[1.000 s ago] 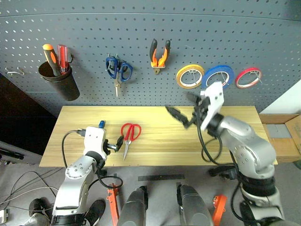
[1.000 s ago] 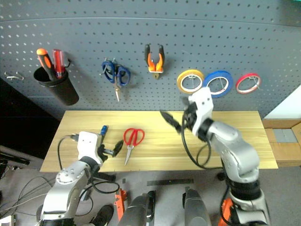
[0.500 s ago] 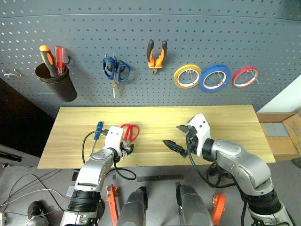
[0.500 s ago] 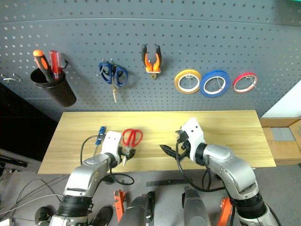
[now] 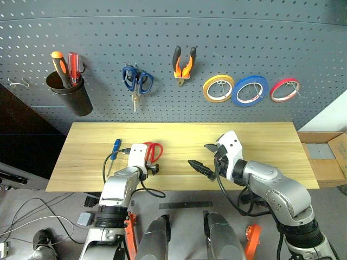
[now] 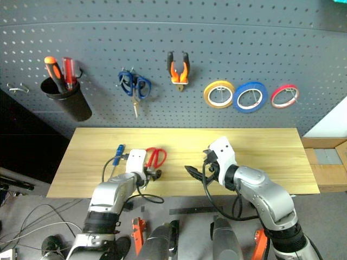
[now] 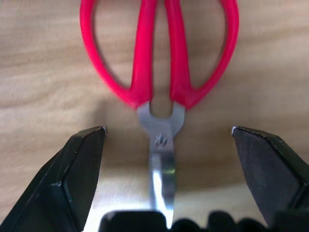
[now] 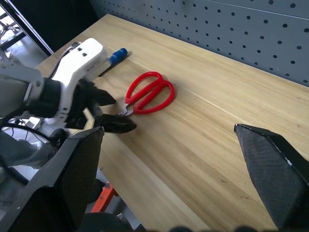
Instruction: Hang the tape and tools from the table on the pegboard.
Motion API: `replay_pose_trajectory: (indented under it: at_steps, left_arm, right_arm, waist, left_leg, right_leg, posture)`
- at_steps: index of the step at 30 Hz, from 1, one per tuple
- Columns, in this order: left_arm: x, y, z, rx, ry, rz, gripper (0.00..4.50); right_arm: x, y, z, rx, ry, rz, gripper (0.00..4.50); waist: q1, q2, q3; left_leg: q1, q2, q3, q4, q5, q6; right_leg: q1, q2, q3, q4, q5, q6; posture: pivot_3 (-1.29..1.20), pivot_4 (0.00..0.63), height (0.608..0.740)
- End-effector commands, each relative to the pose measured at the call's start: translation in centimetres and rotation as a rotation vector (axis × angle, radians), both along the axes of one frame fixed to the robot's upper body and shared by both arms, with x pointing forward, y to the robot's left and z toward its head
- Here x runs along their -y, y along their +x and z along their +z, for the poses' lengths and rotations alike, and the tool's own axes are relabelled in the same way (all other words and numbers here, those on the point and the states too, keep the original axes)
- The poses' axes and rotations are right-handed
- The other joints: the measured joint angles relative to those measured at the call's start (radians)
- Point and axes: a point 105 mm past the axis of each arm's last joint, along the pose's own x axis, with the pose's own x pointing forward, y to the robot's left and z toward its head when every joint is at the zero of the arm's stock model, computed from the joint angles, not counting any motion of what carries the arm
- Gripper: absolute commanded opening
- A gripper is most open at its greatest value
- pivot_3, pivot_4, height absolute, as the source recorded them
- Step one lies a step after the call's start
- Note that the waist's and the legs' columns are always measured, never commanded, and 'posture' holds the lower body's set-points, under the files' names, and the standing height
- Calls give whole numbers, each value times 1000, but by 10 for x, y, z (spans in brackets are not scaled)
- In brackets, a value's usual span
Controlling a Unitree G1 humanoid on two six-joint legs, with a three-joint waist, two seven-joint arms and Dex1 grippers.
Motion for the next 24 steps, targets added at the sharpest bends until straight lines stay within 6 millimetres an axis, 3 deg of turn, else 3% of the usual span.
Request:
replay_pose_trajectory:
  at_steps: [1,3,13,21,24]
  left_arm:
    - [-3,-9,-19,-85,1,32,4125]
    - [-6,-13,-21,-108,-4,48,3628]
    - [-8,-24,-22,-138,-33,41,213]
    - [-4,-33,8,36,-1,-56,223]
    - [7,-39,47,284,-3,-153,223]
  right_arm:
    - [-2,-2,13,53,22,2,4500]
    - [-1,-1,14,52,24,-5,4500]
    - [1,6,17,65,25,-13,4500]
    - [3,11,22,89,31,-10,4500]
    - [4,13,27,104,42,3,4500]
  waist:
    - [-1,0,-1]
    - [-2,1,-1]
    - [-4,3,-7]
    - [-5,3,-10]
    - [-3,2,-10]
  left_leg:
    - [0,0,0,0,0,0]
    - [2,0,1,0,0,0]
    - [9,0,1,0,0,0]
    - [9,0,1,0,0,0]
    - [7,1,1,-1,0,0]
  right_leg:
    - [0,0,0,0,0,0]
    - [1,0,1,0,0,0]
    - [9,0,1,-1,0,1]
    - [8,0,1,-1,0,1]
    - [6,0,1,-1,0,0]
  posture:
    - [-122,243,740]
    - [-125,245,740]
    - [-119,234,740]
    - [-112,221,740]
    - [-108,204,740]
